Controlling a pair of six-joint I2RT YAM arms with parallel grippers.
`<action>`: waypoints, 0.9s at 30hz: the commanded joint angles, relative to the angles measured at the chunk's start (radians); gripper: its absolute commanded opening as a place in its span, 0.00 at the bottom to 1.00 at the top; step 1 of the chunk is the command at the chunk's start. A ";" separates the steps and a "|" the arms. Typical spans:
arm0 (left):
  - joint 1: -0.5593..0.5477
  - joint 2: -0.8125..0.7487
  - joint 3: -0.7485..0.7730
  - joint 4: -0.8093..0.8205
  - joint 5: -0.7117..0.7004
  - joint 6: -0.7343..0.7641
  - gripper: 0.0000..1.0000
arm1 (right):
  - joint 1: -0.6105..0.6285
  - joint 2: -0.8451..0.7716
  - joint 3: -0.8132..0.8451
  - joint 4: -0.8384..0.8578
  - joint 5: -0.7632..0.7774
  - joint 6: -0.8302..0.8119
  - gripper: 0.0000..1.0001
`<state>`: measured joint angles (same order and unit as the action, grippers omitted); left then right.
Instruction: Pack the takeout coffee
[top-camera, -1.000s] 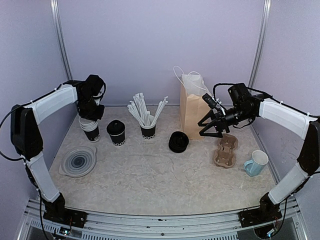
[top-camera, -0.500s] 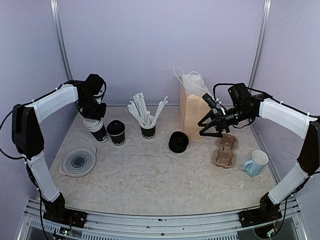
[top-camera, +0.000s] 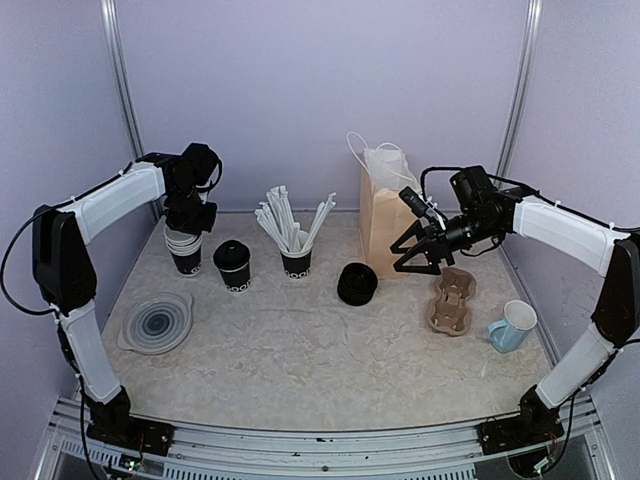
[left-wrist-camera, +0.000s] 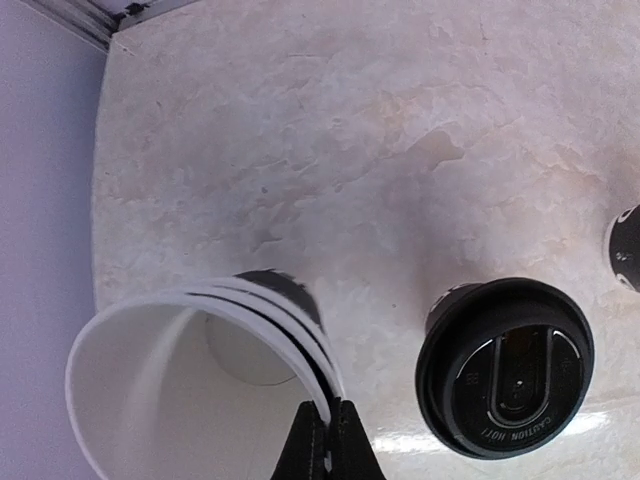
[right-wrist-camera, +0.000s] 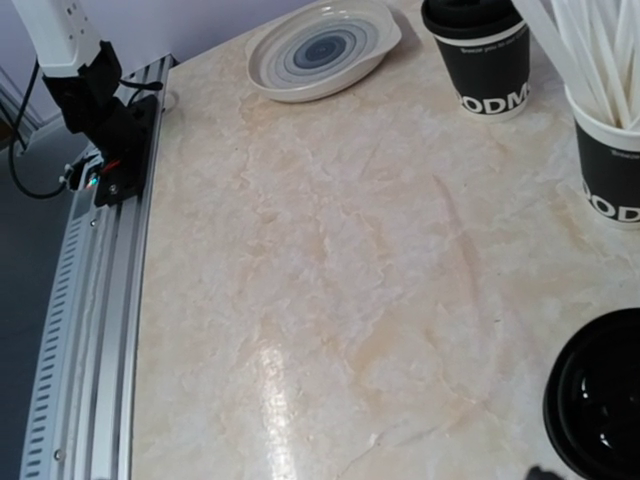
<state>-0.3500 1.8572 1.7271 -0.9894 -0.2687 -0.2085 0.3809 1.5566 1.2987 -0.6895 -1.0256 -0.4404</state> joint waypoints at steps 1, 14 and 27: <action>0.011 0.056 0.140 -0.114 -0.064 -0.001 0.00 | 0.013 0.010 0.025 0.001 -0.016 0.005 0.88; 0.007 0.055 0.084 -0.062 -0.053 0.041 0.00 | 0.015 0.006 0.016 -0.001 -0.014 -0.004 0.87; 0.033 0.065 0.157 -0.136 -0.115 0.027 0.00 | 0.015 -0.007 0.007 0.000 -0.008 -0.004 0.88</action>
<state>-0.3210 1.9350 1.8523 -1.0924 -0.3325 -0.1822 0.3870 1.5570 1.2991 -0.6899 -1.0252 -0.4412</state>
